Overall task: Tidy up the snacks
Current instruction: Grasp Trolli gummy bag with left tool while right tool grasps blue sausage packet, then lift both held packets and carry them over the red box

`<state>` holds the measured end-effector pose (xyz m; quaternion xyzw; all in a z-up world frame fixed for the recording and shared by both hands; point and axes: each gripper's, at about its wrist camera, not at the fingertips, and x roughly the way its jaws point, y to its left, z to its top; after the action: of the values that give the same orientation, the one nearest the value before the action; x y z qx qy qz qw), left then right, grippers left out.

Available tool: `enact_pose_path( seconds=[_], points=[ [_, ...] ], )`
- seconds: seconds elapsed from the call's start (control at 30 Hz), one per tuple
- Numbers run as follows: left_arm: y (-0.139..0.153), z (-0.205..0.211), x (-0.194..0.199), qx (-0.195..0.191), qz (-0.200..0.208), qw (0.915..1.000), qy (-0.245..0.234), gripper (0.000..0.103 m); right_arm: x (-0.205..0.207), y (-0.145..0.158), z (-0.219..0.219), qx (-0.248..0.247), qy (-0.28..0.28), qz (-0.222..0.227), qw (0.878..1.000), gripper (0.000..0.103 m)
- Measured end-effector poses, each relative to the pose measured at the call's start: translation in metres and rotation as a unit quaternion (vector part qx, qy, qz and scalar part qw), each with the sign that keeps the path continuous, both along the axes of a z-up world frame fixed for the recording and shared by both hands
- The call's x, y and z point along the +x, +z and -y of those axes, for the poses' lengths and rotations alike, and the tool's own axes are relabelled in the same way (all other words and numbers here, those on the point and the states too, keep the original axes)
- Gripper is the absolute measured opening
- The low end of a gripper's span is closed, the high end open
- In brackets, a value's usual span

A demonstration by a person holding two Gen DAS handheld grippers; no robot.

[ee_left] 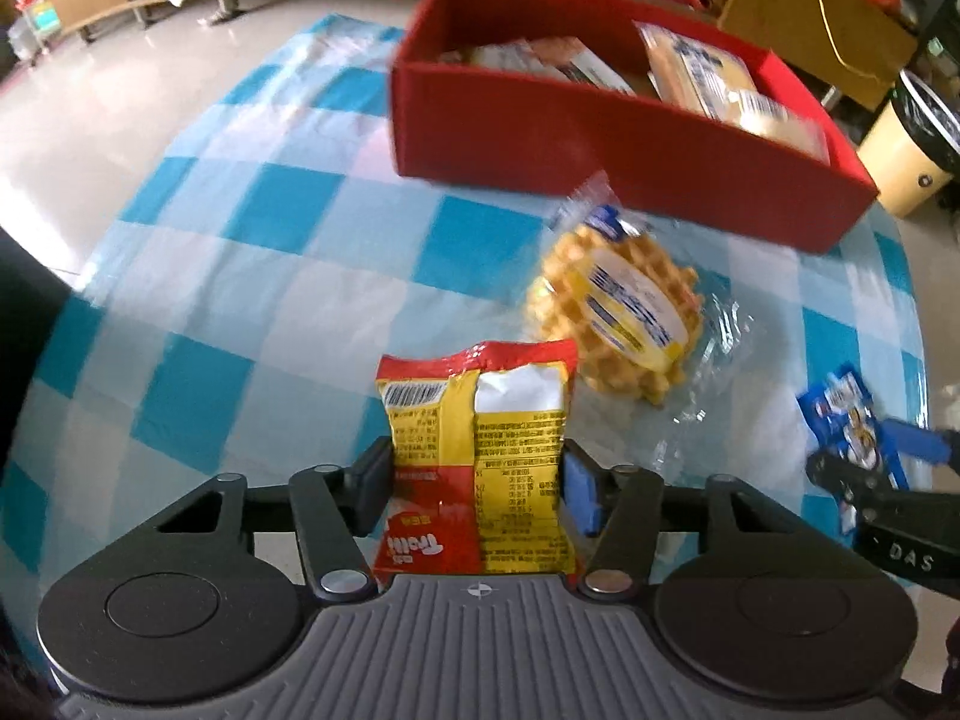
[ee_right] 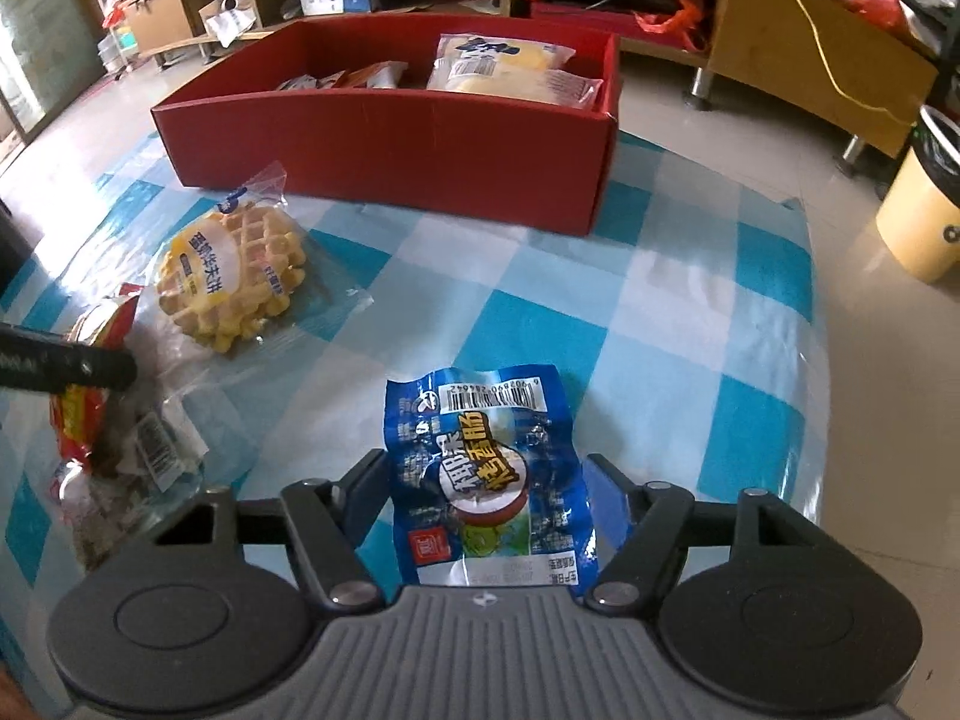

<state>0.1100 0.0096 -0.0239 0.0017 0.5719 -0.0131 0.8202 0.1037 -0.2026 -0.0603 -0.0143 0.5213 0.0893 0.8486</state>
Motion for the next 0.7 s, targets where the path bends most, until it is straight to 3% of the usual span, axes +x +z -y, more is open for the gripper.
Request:
enact_pose_path(
  seconds=[0.2,0.3,0.4,0.47,0.6,0.7],
  points=[
    [0.015,-0.013,-0.006,0.006,0.02,0.9998,0.006,0.062,-0.016,0.012,-0.003,0.026,-0.008,0.007,1.0,0.068],
    [0.012,-0.02,-0.005,0.018,0.019,0.9995,0.016,0.062,-0.02,0.007,-0.009,0.015,-0.004,0.0,1.0,0.068],
    [0.005,-0.024,-0.003,0.024,0.016,0.9993,0.024,0.074,-0.019,-0.002,-0.01,0.011,-0.002,-0.013,1.0,0.069],
    [0.005,-0.025,-0.003,0.029,0.019,0.9991,0.026,0.088,-0.018,-0.001,-0.01,0.012,-0.002,-0.008,1.0,0.069],
    [0.001,-0.024,-0.001,0.007,0.01,0.9995,0.031,0.092,-0.014,-0.003,-0.012,0.012,0.001,-0.011,1.0,0.072],
    [-0.008,-0.02,0.001,0.013,-0.002,0.9995,0.03,0.093,-0.013,-0.003,-0.014,0.017,0.005,-0.014,1.0,0.079]
  ],
)
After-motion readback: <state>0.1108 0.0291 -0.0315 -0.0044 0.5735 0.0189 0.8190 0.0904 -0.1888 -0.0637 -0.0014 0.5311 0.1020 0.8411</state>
